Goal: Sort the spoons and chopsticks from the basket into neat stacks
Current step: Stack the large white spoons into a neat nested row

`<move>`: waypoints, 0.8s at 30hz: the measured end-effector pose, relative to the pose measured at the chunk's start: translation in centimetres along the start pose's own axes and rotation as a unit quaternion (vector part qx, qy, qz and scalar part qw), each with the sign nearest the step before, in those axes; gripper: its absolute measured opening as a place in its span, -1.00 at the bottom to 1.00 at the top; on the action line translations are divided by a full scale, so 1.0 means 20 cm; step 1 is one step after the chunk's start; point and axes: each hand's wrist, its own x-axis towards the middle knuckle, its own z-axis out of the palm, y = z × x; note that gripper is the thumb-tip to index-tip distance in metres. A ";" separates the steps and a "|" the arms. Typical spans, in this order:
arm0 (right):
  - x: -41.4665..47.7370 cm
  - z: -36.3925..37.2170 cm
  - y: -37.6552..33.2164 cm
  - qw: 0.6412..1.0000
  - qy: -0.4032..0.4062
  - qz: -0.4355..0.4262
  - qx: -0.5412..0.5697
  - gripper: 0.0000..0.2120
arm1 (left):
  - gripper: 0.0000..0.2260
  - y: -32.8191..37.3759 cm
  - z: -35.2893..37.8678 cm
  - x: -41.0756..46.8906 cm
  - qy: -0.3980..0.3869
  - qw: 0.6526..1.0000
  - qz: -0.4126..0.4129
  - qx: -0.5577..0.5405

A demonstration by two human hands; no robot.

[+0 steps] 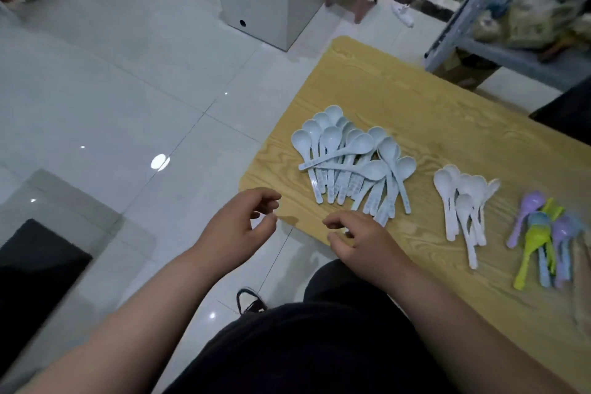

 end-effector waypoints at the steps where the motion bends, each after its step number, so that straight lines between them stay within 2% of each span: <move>1: 0.00 -0.01 0.02 1.000 0.009 0.016 0.001 -0.76 | -0.72 0.01 -0.01 0.06 -0.013 1.000 0.012 0.006; 9: 0.13 -0.26 0.32 0.987 0.093 0.122 0.037 -0.78 | -0.76 0.15 0.17 0.54 -0.102 0.993 0.030 0.059; 13: 0.29 -0.35 0.54 0.975 0.123 0.185 0.007 -0.69 | -0.74 0.17 0.32 0.81 -0.102 0.983 0.017 0.151; 18: 0.47 -0.42 0.74 0.969 0.105 0.223 -0.031 -0.54 | -0.66 0.13 0.53 1.11 -0.113 0.943 -0.007 0.313; 20: 0.49 -0.43 0.78 0.969 0.079 0.235 -0.019 -0.61 | -0.73 0.11 0.60 1.18 -0.128 0.924 -0.012 0.360; 24: 0.50 -0.41 0.81 0.969 0.083 0.233 0.003 -0.89 | -0.93 0.08 0.66 1.26 -0.147 0.913 -0.008 0.382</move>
